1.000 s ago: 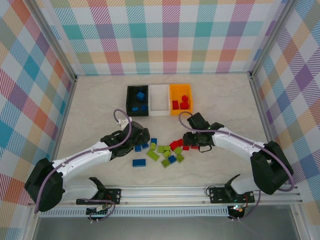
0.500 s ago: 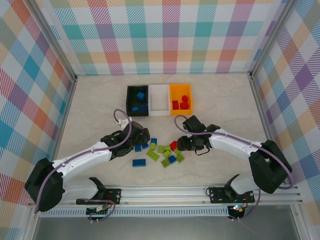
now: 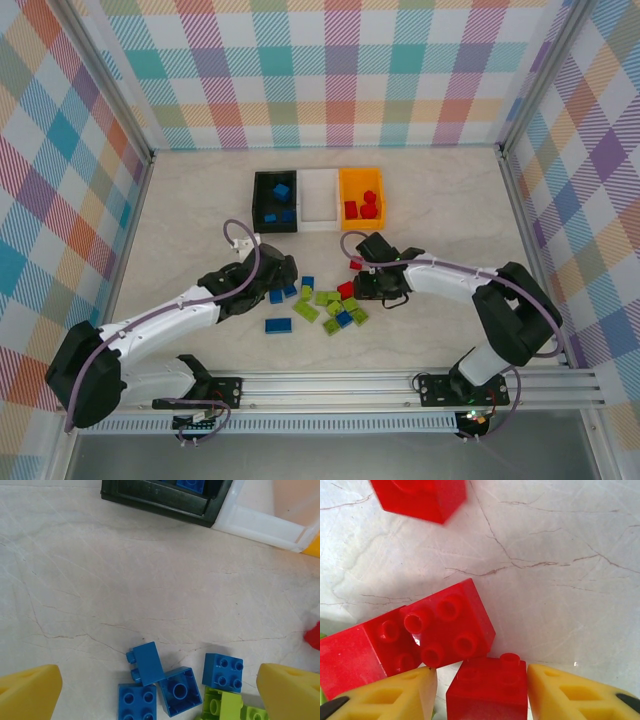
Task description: Sort the legos into containers by color
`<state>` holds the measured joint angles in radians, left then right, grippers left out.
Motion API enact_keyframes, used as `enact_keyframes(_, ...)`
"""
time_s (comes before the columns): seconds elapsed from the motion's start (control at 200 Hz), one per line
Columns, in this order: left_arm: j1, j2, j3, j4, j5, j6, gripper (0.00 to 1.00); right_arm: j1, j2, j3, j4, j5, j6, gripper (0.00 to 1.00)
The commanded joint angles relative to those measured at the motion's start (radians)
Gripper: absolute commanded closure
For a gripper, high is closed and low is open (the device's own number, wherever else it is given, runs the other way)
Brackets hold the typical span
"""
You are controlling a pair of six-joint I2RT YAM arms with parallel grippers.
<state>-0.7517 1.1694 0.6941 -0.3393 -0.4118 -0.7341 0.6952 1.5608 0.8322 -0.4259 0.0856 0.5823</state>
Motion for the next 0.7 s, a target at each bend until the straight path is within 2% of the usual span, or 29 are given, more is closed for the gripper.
enact_keyframes(0.0,-0.012,-0.013,-0.012,-0.017,-0.015,0.001,0.0,0.003,0.014,-0.015,-0.02,0.064,0.005,0.54)
enact_keyframes(0.15,-0.011,-0.013,-0.007,-0.025,-0.01,0.003,0.0,0.002,-0.041,-0.011,-0.037,0.078,-0.011,0.67)
enact_keyframes(0.435,-0.012,-0.026,-0.01,-0.023,-0.003,0.014,0.0,-0.013,-0.219,0.107,-0.142,0.087,-0.068,0.7)
enact_keyframes(0.585,-0.011,-0.035,-0.024,-0.012,-0.006,0.008,0.0,-0.098,-0.137,0.285,-0.102,0.069,-0.135,0.7)
enact_keyframes(0.695,-0.011,-0.037,-0.027,-0.021,0.003,0.003,0.0,-0.164,0.032,0.469,-0.058,0.06,-0.164,0.69)
